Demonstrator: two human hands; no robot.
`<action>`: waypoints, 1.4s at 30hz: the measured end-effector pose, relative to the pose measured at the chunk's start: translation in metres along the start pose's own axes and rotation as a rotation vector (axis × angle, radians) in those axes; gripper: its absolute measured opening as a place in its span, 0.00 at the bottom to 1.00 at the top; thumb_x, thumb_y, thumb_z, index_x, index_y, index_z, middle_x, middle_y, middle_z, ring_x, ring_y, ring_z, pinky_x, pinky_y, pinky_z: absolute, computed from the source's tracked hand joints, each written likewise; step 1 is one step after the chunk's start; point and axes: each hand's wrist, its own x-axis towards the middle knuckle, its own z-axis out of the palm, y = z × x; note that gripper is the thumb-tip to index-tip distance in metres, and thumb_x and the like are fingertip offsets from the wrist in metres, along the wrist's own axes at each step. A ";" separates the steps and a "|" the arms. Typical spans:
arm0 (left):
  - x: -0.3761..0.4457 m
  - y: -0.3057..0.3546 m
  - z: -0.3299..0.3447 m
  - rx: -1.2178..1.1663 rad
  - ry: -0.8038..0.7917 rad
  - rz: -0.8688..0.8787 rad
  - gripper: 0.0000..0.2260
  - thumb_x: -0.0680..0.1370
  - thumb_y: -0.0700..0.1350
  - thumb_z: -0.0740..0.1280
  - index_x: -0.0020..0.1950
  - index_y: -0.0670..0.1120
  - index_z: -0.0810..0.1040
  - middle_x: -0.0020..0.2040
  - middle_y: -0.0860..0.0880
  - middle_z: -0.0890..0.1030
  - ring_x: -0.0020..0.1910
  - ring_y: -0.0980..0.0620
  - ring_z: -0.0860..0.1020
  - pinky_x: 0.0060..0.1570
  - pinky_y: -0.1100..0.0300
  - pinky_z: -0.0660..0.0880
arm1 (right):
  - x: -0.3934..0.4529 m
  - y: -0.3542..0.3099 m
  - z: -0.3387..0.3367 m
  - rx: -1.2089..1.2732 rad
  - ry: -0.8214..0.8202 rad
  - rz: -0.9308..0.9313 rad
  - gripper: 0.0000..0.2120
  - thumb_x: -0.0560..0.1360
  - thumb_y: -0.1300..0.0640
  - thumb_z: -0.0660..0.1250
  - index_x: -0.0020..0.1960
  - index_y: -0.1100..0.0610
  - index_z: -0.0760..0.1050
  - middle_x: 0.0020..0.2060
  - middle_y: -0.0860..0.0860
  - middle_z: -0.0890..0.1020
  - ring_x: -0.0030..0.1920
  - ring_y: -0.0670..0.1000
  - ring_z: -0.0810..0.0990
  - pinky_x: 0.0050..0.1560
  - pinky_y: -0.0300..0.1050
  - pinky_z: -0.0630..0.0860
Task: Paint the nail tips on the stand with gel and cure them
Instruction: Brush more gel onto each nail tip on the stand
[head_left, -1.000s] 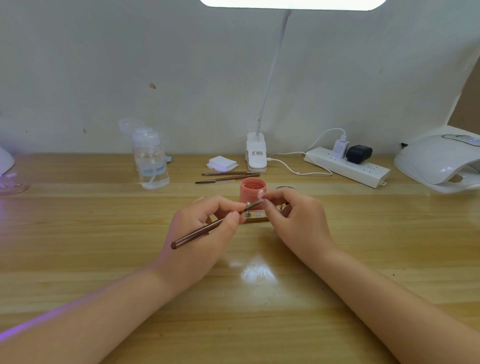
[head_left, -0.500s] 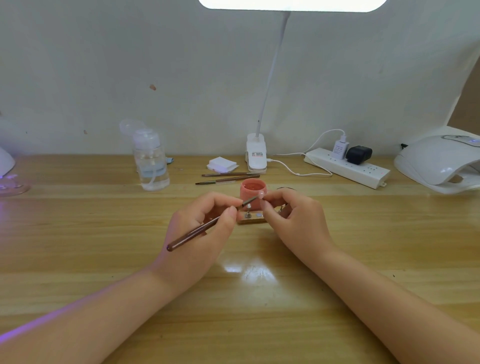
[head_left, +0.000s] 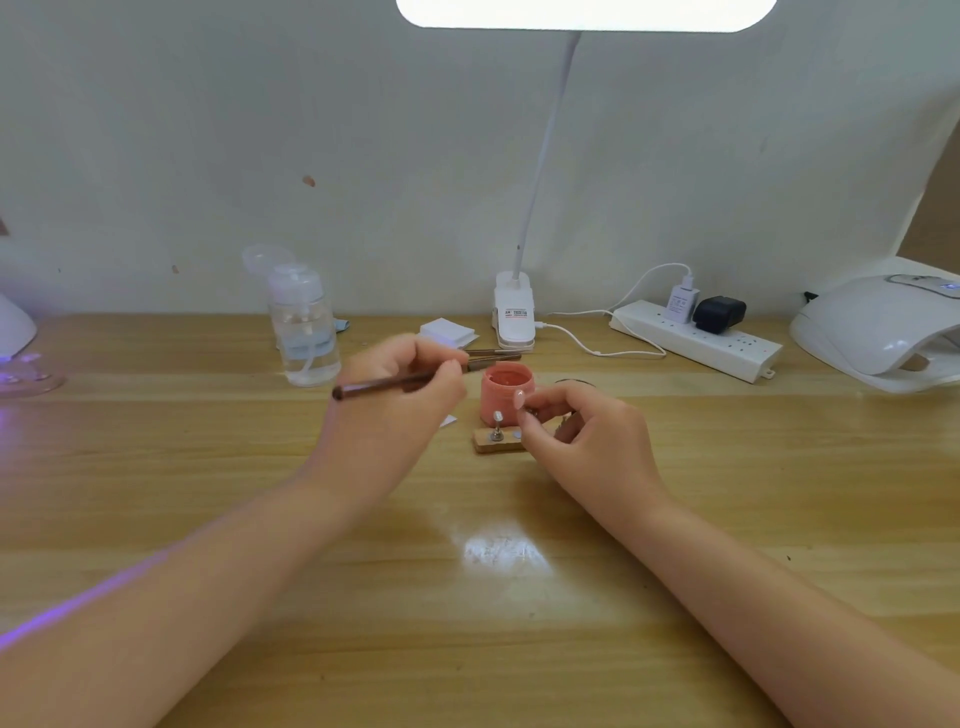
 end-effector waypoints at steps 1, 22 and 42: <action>0.008 0.004 0.000 0.017 0.014 -0.003 0.09 0.75 0.40 0.67 0.39 0.52 0.82 0.34 0.56 0.83 0.32 0.66 0.77 0.31 0.75 0.70 | 0.000 0.000 0.000 0.006 -0.003 0.002 0.05 0.71 0.58 0.73 0.41 0.48 0.81 0.34 0.39 0.82 0.28 0.47 0.75 0.36 0.38 0.73; 0.100 0.010 0.040 0.457 -0.314 -0.290 0.06 0.73 0.41 0.65 0.36 0.45 0.75 0.32 0.51 0.82 0.35 0.54 0.73 0.38 0.58 0.70 | 0.000 0.002 0.002 0.002 -0.018 -0.033 0.06 0.71 0.59 0.72 0.39 0.48 0.79 0.34 0.41 0.82 0.25 0.47 0.72 0.33 0.42 0.71; 0.081 -0.025 -0.011 -0.175 -0.117 -0.733 0.04 0.76 0.44 0.65 0.41 0.49 0.76 0.28 0.54 0.80 0.26 0.56 0.66 0.28 0.64 0.61 | 0.000 0.000 0.000 -0.039 -0.016 -0.023 0.03 0.72 0.59 0.72 0.42 0.52 0.81 0.38 0.43 0.83 0.26 0.46 0.74 0.38 0.49 0.76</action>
